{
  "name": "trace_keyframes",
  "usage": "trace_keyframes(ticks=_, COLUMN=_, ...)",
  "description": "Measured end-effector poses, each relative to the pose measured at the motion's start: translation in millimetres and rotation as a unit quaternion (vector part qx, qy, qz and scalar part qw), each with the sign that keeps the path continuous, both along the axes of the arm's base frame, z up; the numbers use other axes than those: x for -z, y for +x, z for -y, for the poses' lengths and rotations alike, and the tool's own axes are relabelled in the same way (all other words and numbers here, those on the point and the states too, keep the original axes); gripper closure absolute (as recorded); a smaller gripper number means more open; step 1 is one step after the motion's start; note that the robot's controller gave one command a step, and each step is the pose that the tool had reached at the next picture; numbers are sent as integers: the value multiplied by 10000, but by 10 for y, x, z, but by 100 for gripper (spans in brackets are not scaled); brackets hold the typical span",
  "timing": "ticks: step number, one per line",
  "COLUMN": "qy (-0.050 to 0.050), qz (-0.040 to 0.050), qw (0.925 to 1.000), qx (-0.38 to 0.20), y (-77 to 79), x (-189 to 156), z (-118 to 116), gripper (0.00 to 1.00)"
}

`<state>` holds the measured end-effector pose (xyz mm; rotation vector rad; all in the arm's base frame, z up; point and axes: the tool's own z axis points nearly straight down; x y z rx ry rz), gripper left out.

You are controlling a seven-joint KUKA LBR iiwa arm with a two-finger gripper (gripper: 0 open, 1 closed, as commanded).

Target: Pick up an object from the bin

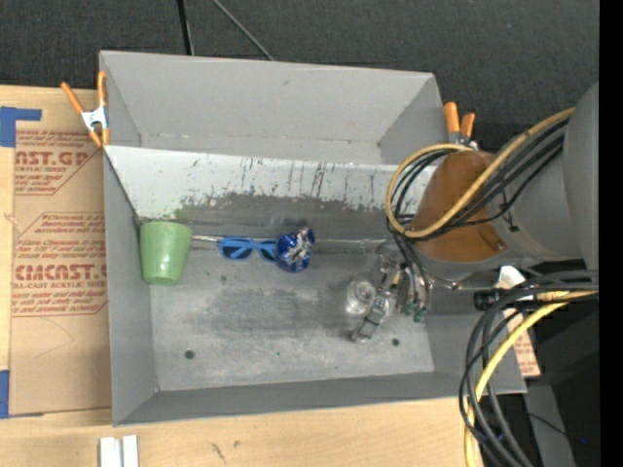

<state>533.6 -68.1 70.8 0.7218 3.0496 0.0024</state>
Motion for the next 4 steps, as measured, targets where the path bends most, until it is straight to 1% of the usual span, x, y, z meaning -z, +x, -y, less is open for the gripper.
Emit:
trace_keyframes(ticks=1, qy=7, qz=-29, qw=9992, qx=402, y=-147, x=6, z=274, gripper=0)
trace_keyframes(ticks=2, qy=-8, qz=-8, qw=9992, qx=406, y=-132, x=-21, z=289, gripper=100)
trace_keyframes(ticks=3, qy=5, qz=-17, qw=9992, qx=400, y=-120, x=-447, z=284, gripper=100)
trace_keyframes(ticks=4, qy=6, qz=-25, qw=9992, qx=393, y=-113, x=-706, z=277, gripper=100)
